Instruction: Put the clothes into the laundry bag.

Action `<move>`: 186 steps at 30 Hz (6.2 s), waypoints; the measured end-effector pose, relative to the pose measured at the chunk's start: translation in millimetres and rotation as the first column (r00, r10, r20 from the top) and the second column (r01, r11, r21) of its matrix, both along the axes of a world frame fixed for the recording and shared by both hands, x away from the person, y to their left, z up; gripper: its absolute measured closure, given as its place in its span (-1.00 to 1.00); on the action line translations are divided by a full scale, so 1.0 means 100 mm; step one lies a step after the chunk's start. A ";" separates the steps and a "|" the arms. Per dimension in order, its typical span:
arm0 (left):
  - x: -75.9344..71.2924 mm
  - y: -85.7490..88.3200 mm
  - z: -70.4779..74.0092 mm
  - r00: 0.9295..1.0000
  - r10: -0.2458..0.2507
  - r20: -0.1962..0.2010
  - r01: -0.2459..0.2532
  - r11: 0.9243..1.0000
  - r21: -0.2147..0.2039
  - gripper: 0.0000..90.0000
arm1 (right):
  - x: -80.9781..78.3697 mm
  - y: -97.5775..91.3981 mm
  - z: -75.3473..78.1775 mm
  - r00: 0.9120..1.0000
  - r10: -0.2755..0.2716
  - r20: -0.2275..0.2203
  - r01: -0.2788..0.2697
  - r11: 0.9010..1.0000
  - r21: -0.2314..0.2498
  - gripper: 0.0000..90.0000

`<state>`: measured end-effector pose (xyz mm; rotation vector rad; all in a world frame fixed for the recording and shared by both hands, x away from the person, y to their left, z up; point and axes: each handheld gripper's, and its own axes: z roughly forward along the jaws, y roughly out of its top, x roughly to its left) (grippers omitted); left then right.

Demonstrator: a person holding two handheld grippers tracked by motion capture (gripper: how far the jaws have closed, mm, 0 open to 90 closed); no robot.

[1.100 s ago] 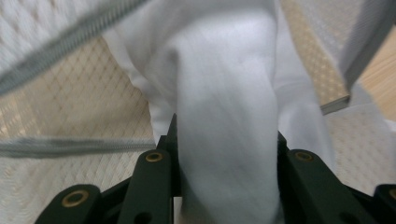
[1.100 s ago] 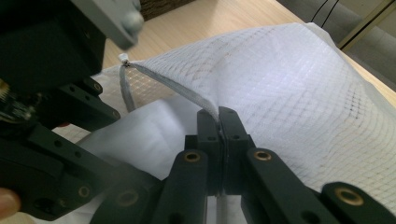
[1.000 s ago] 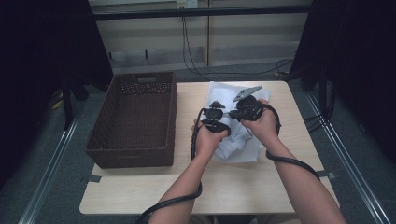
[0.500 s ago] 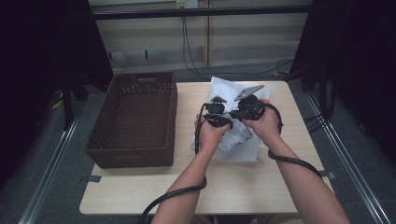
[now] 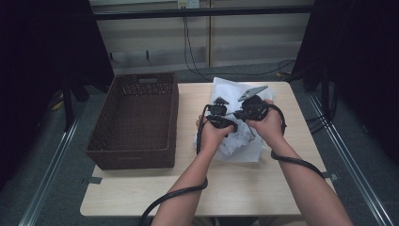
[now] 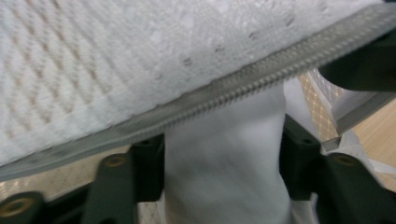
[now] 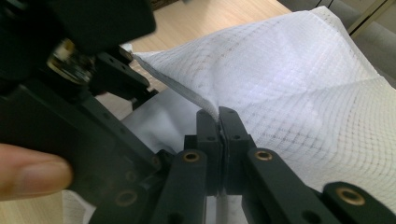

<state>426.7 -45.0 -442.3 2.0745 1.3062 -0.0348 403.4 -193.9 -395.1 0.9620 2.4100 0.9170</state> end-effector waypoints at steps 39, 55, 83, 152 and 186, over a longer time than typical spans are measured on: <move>-0.28 0.63 0.15 0.995 -0.097 0.035 0.097 0.995 -0.004 -0.47 | 0.01 0.14 -0.09 1.000 -0.004 -0.021 0.003 1.000 -0.030 0.95; -0.28 0.71 -0.04 0.999 -0.053 -0.005 0.054 0.992 0.118 0.76 | 0.01 0.14 -0.08 1.000 -0.004 -0.019 0.003 1.000 -0.028 0.94; -0.32 0.62 -0.41 0.996 -0.036 -0.077 0.045 0.992 0.120 1.00 | -0.02 0.06 -0.12 0.999 -0.024 -0.036 0.024 1.000 0.006 0.81; -0.37 0.60 -0.41 0.998 -0.003 -0.059 0.011 0.990 0.139 1.00 | -0.43 0.22 -0.34 0.975 0.143 -0.173 -0.126 0.986 0.105 1.00; -0.37 0.60 -0.40 0.998 0.004 -0.064 0.005 0.990 0.142 1.00 | -0.42 0.36 -0.58 0.962 0.184 -0.203 -0.170 0.982 0.086 1.00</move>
